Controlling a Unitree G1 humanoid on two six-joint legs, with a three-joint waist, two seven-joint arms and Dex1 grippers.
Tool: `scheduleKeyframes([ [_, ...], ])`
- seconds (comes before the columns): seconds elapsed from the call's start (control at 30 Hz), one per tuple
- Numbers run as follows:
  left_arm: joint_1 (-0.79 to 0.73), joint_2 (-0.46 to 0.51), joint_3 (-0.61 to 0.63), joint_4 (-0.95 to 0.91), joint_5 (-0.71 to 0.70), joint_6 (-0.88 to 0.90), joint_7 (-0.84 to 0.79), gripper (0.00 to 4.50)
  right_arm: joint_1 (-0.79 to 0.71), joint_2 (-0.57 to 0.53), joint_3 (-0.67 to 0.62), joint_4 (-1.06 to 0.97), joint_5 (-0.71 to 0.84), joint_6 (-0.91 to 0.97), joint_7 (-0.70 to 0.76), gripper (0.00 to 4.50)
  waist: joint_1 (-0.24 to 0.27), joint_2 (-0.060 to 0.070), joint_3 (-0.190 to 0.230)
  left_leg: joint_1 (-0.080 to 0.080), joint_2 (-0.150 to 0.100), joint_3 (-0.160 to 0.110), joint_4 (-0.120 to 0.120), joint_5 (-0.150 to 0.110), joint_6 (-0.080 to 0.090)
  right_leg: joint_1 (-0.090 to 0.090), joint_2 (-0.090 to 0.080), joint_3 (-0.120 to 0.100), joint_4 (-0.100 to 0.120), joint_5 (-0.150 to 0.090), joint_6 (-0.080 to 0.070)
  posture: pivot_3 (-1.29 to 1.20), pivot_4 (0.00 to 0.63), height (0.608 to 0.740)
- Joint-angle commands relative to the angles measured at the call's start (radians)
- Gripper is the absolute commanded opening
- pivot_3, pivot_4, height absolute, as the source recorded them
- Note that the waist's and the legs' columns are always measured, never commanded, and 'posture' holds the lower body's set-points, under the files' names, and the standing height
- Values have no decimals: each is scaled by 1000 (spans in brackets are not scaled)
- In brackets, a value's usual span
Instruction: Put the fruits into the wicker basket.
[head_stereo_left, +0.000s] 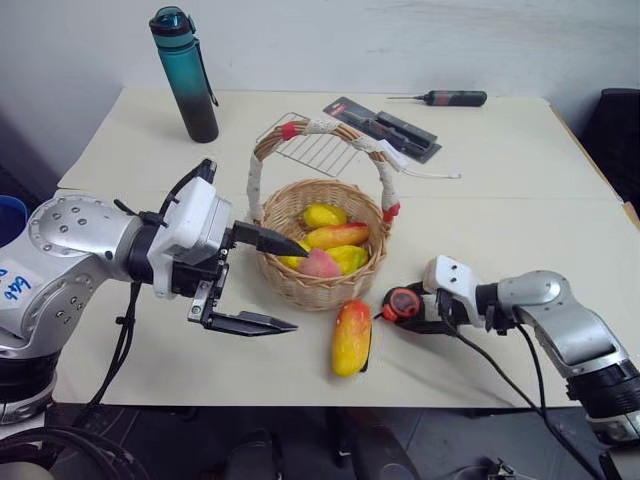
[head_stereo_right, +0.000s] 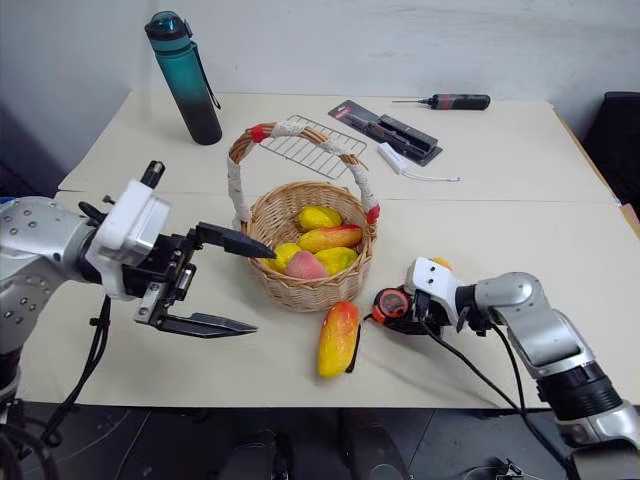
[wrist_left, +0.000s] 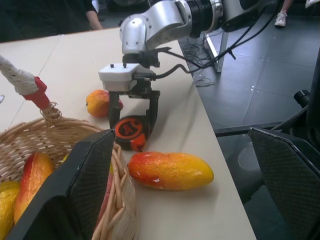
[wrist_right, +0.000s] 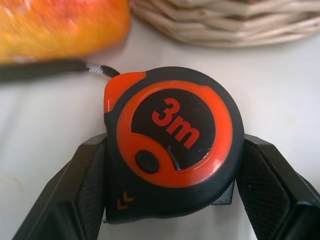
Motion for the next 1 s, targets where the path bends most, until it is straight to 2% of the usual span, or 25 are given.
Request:
scheduleKeyframes([
  [0.03,-22,-4,3,10,13,-15,-4,4500,34,-28,-134,-153,136,62,25,3080,2,0,0,0,0,-1,0,0,0,0,0,0,0,0,0,0,150,740],
  [0.17,-30,-13,5,14,12,-14,0,4500,72,-100,-372,-262,281,222,-18,3080,3,0,0,-1,0,-1,0,0,0,0,-1,-1,0,0,0,0,150,740],
  [0.3,-23,-27,34,20,-16,-1,19,4500,172,-254,-733,-196,360,381,20,3080,16,0,0,-1,-1,-2,0,-2,2,0,-1,-1,-1,0,1,0,150,740],
  [0.43,-6,-29,54,21,-24,3,24,4500,271,-294,-882,-90,329,403,4,3080,19,-1,0,-1,-1,-3,-1,-3,5,2,0,-1,-3,0,1,0,150,740],
  [0.53,-3,-29,56,31,-14,-7,22,4500,342,-278,-844,102,166,275,-115,3080,18,-1,0,0,-1,-2,-1,-3,5,2,0,-1,-4,-1,2,0,150,740],
  [0.8,-9,-25,40,54,29,-36,12,4500,222,-70,-648,306,22,141,-406,3080,-11,2,1,-1,-1,-1,-3,0,4,3,0,1,-2,-2,2,0,150,740],
  [0.93,-12,-25,48,52,21,-29,15,4500,200,-48,-660,319,66,188,-412,4399,-13,5,1,0,-1,0,-3,1,0,1,0,2,0,-3,2,0,150,740],
  [1.0,-9,-27,53,49,19,-28,22,4500,206,-71,-672,298,88,212,-387,4457,-11,5,1,0,-1,0,-3,1,0,1,0,1,-1,-3,2,0,150,740],
])
